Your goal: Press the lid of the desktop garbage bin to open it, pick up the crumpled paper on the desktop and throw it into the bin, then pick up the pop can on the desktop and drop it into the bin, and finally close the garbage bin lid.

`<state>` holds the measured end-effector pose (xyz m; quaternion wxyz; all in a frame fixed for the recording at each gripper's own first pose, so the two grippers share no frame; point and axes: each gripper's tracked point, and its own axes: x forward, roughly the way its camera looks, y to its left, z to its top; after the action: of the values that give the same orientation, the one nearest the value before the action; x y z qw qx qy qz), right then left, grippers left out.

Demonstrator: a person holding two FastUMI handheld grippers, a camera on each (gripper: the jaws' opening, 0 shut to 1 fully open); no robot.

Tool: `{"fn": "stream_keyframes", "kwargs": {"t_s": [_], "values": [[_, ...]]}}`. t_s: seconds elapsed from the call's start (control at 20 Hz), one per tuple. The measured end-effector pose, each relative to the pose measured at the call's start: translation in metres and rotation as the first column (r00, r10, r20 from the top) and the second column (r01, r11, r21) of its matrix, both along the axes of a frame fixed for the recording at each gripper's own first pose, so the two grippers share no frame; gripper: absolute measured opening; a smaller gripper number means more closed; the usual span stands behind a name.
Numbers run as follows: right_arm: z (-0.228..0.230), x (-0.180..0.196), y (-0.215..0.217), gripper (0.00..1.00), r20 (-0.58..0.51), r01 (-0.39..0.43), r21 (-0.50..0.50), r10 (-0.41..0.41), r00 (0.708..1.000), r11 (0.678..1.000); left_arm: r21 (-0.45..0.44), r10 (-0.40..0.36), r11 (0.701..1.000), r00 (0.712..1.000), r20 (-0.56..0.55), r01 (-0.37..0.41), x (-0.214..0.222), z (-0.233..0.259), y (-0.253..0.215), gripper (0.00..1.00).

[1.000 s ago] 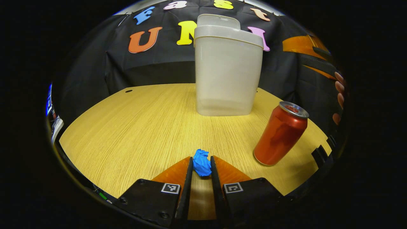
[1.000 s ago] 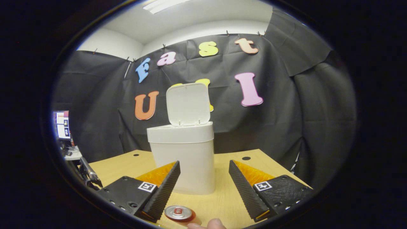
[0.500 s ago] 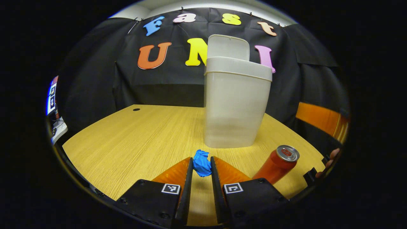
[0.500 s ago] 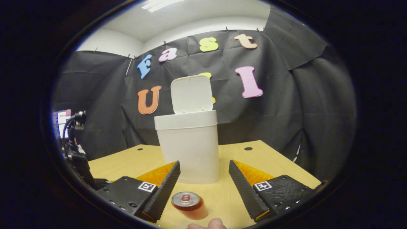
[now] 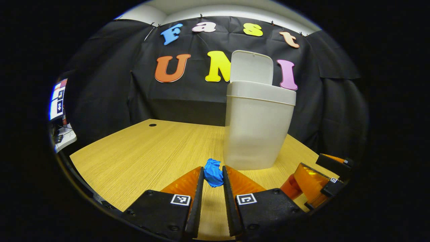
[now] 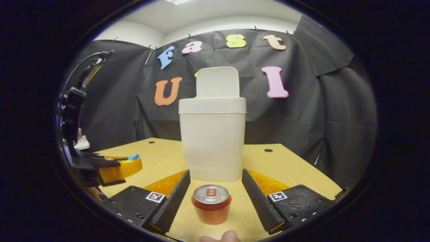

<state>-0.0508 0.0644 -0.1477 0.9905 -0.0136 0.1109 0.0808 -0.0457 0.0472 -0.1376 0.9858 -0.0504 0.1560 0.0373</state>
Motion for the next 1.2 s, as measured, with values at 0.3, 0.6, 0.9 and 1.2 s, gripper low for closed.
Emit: {"fn": "stream_keyframes", "kwargs": {"t_s": [0.3,0.6,0.9,1.2], "values": [[-0.03,0.003,0.004,0.96,-0.073,0.002,0.005,-0.002,0.997,1.0,0.011,0.016,1.0,0.999,0.044,-0.016,0.001,0.011,0.008,0.36],[-0.054,0.005,0.004,0.96,-0.128,0.001,-0.011,-0.002,0.992,1.0,0.016,0.015,1.0,0.998,0.065,-0.016,0.004,0.017,0.012,0.36],[-0.078,0.004,0.002,0.96,-0.199,0.011,0.001,-0.011,0.98,1.0,0.019,0.011,1.0,0.998,0.061,-0.012,0.006,0.015,0.013,0.36],[-0.088,0.004,0.0,0.96,-0.239,0.019,0.009,-0.016,0.971,1.0,0.032,0.014,0.999,0.998,0.067,-0.016,0.008,0.019,0.015,0.36]]}}
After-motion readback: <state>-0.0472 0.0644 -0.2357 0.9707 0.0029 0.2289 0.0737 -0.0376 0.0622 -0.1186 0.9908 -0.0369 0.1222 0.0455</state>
